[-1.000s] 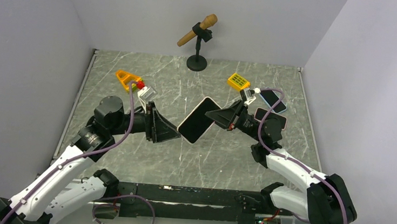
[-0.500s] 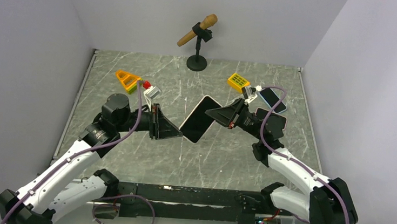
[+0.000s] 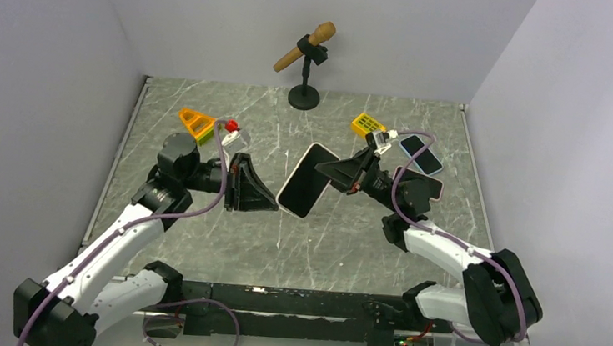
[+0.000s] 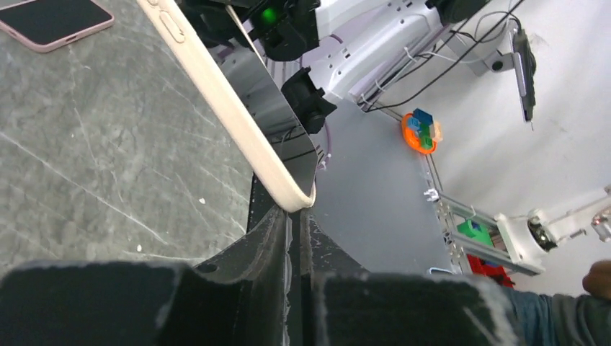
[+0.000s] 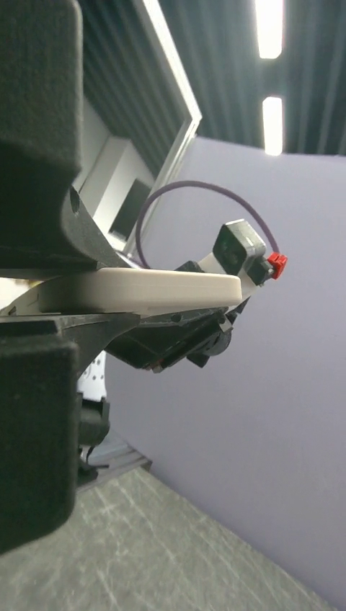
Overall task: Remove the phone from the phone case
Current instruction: Remove the phone case from the phone.
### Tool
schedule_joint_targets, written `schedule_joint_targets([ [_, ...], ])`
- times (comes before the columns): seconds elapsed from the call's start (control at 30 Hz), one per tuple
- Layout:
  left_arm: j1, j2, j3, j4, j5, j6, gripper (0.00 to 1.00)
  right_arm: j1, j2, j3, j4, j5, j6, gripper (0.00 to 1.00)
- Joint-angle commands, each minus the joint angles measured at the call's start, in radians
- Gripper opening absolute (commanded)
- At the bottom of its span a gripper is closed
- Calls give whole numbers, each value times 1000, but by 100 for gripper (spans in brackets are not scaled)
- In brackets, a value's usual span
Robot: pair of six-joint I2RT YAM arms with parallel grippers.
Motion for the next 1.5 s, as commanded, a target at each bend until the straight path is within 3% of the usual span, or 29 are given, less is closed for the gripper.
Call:
schedule_joint_targets([
  [0.0,64,122,32,72,23,120,0,58,-4,27,391,0,317,0],
  [0.23,67,191,115,-67,-110,175,0,61,75,16,499,39,366,0],
  [0.33,67,143,125,-174,-182,184,1,47,66,6,405,35,279,0],
  [0.47,68,-2,45,-187,-182,97,66,3,80,-29,360,32,209,0],
  [0.53,67,-81,-12,-157,-151,29,76,-18,94,-41,355,27,190,0],
  [0.63,67,-185,-38,-171,-169,-35,80,-27,107,-40,320,25,147,0],
  [0.83,67,-228,-26,-147,-198,-196,77,-11,57,3,116,25,1,0],
  [1.1,25,-154,-11,-131,-231,-270,57,19,-41,87,-189,51,-182,0],
  [1.47,-69,-101,-3,-88,-270,-273,39,32,-79,138,-314,62,-271,0],
])
